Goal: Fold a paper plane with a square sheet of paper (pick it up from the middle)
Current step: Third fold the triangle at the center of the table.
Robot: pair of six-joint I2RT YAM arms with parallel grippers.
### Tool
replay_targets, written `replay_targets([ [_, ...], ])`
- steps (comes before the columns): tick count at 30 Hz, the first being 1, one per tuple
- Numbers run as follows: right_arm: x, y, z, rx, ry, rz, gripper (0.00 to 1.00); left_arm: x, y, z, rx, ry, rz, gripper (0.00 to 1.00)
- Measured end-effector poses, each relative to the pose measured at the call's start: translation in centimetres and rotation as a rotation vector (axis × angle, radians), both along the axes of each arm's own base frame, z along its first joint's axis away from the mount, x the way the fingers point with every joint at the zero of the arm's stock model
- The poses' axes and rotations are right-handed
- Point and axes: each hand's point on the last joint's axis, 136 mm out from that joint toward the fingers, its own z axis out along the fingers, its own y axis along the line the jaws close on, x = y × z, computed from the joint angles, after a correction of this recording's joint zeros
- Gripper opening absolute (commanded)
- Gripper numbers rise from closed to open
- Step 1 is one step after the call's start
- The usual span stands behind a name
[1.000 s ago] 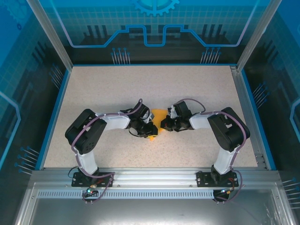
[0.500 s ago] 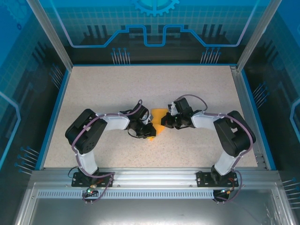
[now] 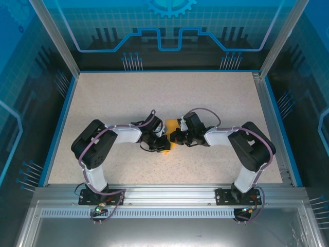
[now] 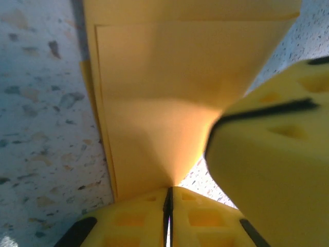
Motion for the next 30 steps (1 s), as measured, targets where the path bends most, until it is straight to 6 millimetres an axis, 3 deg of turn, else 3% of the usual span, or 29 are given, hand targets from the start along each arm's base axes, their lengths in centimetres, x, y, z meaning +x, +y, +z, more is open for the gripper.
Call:
replay_targets([
  [5,-0.2,-0.5,-1.7,-0.011,0.017,-0.03,0.0,0.0,0.0,0.0,-0.001,-0.003,-0.001,0.12],
  [14,-0.1,-0.6,-1.7,-0.005,0.005,-0.031,0.0,0.1,0.0,0.0,-0.002,-0.008,0.0,0.11],
  [21,0.1,-1.2,-1.7,0.097,-0.006,-0.013,0.0,0.0,0.0,0.0,-0.004,-0.012,0.0,0.1],
  [30,2.5,-4.2,-1.5,0.139,-0.015,-0.084,0.02,0.0,0.0,0.0,-0.008,-0.029,-0.014,0.09],
])
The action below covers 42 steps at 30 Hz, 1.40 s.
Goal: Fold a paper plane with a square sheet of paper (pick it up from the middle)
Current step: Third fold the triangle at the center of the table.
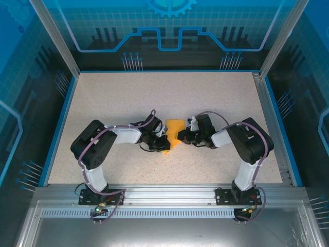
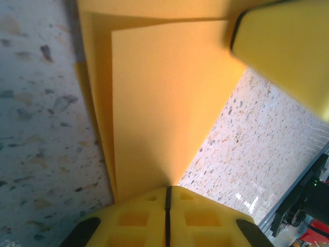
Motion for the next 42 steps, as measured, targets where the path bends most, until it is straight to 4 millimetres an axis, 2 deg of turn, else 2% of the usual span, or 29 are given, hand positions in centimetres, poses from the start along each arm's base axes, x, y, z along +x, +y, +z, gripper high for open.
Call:
replay_targets([
  [6,1.6,-2.1,0.0,-0.002,-0.006,-0.062,0.04,0.0,0.0,0.0,-0.001,-0.002,0.0,0.09],
  [11,1.7,-2.9,0.3,-0.027,-0.015,-0.074,0.05,0.0,0.0,0.0,-0.001,-0.002,0.0,0.09],
  [15,1.5,-3.1,2.1,-0.047,-0.048,-0.074,0.06,0.0,0.0,0.0,-0.001,-0.002,-0.001,0.09],
  [17,1.3,-2.7,3.1,-0.05,-0.077,-0.064,0.06,0.0,0.0,0.0,-0.002,-0.003,-0.001,0.1],
  [20,0.3,-0.9,3.9,-0.05,-0.093,-0.016,0.04,0.0,0.0,0.0,-0.002,-0.005,-0.003,0.09],
  [24,-1.7,1.4,3.5,-0.059,-0.079,0.046,0.02,0.0,0.0,0.0,-0.002,-0.005,-0.003,0.1],
  [30,-3.5,3.2,2.0,-0.082,-0.032,0.072,0.0,0.0,0.0,0.0,-0.005,-0.01,-0.003,0.1],
  [42,-3.8,3.0,1.2,-0.102,-0.031,0.014,0.0,0.0,0.0,0.0,-0.005,-0.01,-0.003,0.1],
])
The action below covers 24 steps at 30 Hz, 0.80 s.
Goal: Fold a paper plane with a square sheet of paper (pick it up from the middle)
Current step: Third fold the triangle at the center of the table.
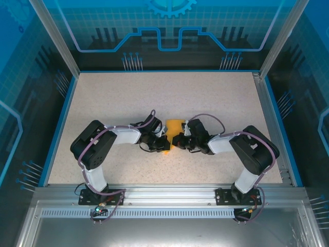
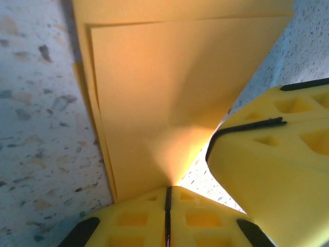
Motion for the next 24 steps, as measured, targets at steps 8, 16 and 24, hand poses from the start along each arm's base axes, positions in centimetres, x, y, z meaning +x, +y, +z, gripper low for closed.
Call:
replay_targets([
  [8,-1.1,-0.2,-0.7,-0.017,0.027,0.01,0.0,0.0,0.0,0.0,-0.001,-0.001,0.0,0.1],
  [16,-1.3,0.1,-0.7,-0.004,0.033,0.022,0.0,0.0,0.0,0.0,-0.001,-0.001,0.0,0.1],
  [24,-1.2,-0.1,-1.5,0.009,0.062,0.028,0.0,0.0,0.0,0.0,-0.001,-0.001,-0.001,0.1],
])
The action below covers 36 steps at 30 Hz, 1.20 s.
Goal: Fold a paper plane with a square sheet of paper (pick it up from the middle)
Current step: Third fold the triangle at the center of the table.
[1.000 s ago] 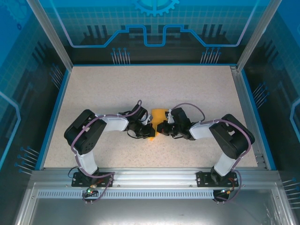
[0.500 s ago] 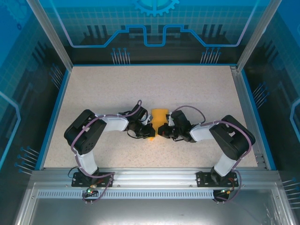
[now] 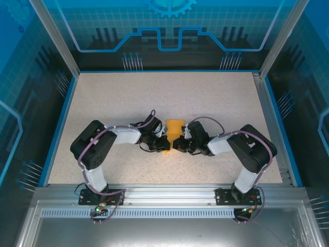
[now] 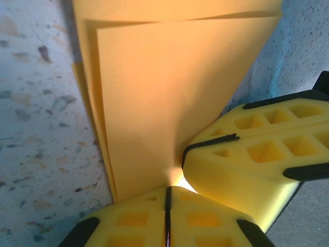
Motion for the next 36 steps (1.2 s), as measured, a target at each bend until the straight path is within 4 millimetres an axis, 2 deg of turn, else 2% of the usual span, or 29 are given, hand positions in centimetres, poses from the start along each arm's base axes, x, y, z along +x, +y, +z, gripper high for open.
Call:
replay_targets([
  [7,0.7,-0.7,0.1,0.002,0.01,-0.013,0.0,0.0,0.0,0.0,0.0,-0.002,-0.002,0.1],
  [17,5.1,-5.3,0.2,-0.031,-0.008,-0.142,0.01,0.0,0.0,0.0,0.0,-0.002,-0.002,0.1],
  [25,6.2,-6.8,0.1,-0.018,0.002,-0.158,0.02,0.0,0.0,0.0,0.0,-0.002,-0.002,0.09],
  [28,6.2,-7.1,0.3,-0.044,0.0,-0.148,0.03,0.0,0.0,0.0,0.0,-0.002,-0.002,0.1],
  [31,5.9,-7.3,1.3,-0.059,-0.018,-0.139,0.03,0.0,0.0,0.0,0.0,-0.002,-0.002,0.1],
  [34,5.4,-6.2,2.9,-0.053,-0.061,-0.109,0.02,0.0,0.0,0.0,0.0,-0.002,-0.002,0.1],
  [36,4.7,-4.9,3.4,-0.048,-0.076,-0.07,0.02,0.0,0.0,0.0,0.0,-0.002,-0.002,0.1],
])
